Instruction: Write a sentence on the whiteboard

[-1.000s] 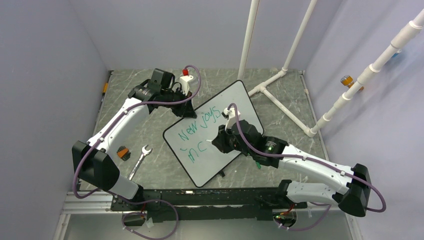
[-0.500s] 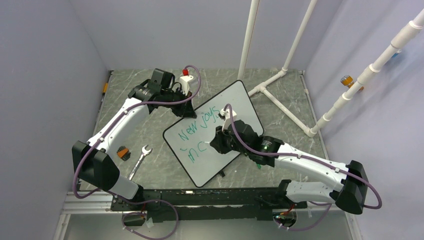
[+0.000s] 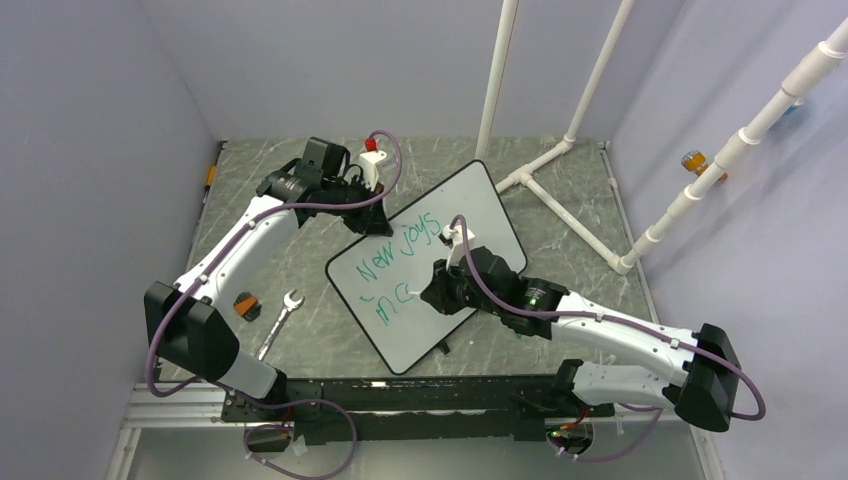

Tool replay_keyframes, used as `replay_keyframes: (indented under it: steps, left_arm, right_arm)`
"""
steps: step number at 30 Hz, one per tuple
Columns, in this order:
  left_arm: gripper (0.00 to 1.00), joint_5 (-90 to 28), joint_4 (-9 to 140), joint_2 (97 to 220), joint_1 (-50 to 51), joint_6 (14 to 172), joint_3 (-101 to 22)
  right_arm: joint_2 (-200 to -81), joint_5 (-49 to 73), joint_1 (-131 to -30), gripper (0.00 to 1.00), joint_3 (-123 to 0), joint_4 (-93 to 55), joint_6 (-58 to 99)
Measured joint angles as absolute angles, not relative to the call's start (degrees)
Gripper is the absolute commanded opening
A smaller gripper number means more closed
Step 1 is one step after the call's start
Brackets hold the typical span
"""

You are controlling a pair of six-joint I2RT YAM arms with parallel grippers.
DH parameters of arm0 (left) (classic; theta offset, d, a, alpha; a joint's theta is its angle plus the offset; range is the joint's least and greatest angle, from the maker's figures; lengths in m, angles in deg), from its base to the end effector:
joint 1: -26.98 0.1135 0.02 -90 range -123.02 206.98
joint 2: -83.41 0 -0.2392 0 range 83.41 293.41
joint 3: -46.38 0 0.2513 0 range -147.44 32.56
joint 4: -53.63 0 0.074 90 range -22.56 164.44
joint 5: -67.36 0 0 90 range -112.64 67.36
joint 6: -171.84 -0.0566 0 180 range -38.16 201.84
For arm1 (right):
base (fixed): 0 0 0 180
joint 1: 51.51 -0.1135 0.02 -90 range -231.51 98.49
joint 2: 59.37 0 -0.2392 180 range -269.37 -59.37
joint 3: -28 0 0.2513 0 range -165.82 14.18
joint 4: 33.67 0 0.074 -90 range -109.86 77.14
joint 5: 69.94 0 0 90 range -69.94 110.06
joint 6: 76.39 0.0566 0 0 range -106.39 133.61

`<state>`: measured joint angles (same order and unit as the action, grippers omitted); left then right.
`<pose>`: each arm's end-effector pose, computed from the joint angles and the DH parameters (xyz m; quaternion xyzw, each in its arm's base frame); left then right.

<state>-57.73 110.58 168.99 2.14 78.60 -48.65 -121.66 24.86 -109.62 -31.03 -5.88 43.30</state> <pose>0.2865 -0.1685 0.3045 0.3216 0.8356 -0.3407 0.2868 0.1474 0.2279 0.2437 -0.1935 0.8483 0.3146 0.3795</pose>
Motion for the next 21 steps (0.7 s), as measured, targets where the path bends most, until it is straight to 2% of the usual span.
replay_keyframes:
  steps: [21]
  left_arm:
    - [0.0,-57.88,110.51,168.99,2.07,78.64,-48.65]
  right_arm:
    - [-119.38,28.31,-109.62,0.0,-29.43,-3.32,43.81]
